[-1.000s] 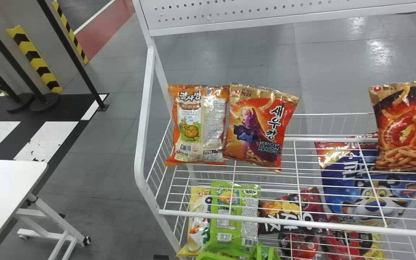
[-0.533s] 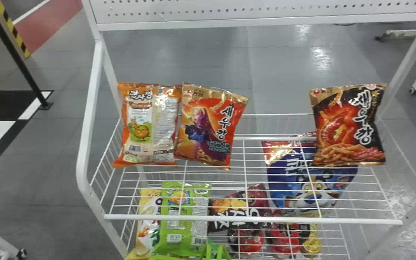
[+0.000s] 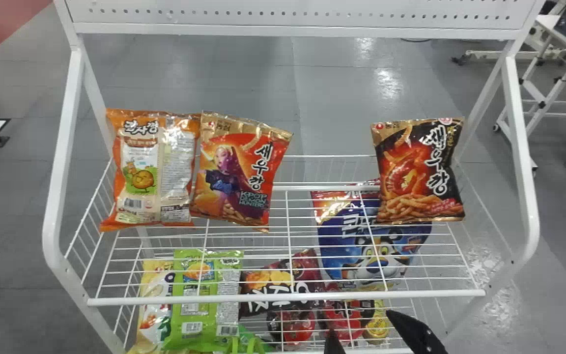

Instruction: Hold basket handle with left hand then pick Jagalchi snack with right hand and place into basket

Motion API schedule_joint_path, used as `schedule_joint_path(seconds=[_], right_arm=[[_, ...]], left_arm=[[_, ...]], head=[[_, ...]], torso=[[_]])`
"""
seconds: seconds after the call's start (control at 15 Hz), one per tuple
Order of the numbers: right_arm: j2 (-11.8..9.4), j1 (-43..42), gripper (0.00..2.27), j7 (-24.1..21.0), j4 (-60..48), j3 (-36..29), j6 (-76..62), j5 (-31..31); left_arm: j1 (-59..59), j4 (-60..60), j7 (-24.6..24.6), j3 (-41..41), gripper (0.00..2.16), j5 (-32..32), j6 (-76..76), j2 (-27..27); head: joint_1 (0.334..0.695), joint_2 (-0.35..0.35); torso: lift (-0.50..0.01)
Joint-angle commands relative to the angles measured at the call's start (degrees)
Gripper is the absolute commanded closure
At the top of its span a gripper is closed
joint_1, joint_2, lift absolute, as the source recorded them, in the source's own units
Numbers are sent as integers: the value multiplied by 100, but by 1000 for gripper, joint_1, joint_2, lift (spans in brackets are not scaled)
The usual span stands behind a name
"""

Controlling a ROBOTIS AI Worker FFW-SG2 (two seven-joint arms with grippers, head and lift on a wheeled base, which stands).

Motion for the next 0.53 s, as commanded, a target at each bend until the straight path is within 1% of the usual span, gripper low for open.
schedule_joint_path(seconds=[0.0,0.2,0.47], right_arm=[[-1,26,140,-102,-123,-164,-217,-79],[34,26,140,-199,-167,-375,-288,-132],[105,61,140,-181,-79,-912,-288,-510]], left_arm=[[3,-25,13,0,1713,-5,-2,-4],[3,-25,13,0,1713,3,-20,-4],[-6,-16,4,44,1713,-5,-20,-4]], head=[[695,-83],[695,-128],[695,-174]], torso=[[-10],[-10],[-10]])
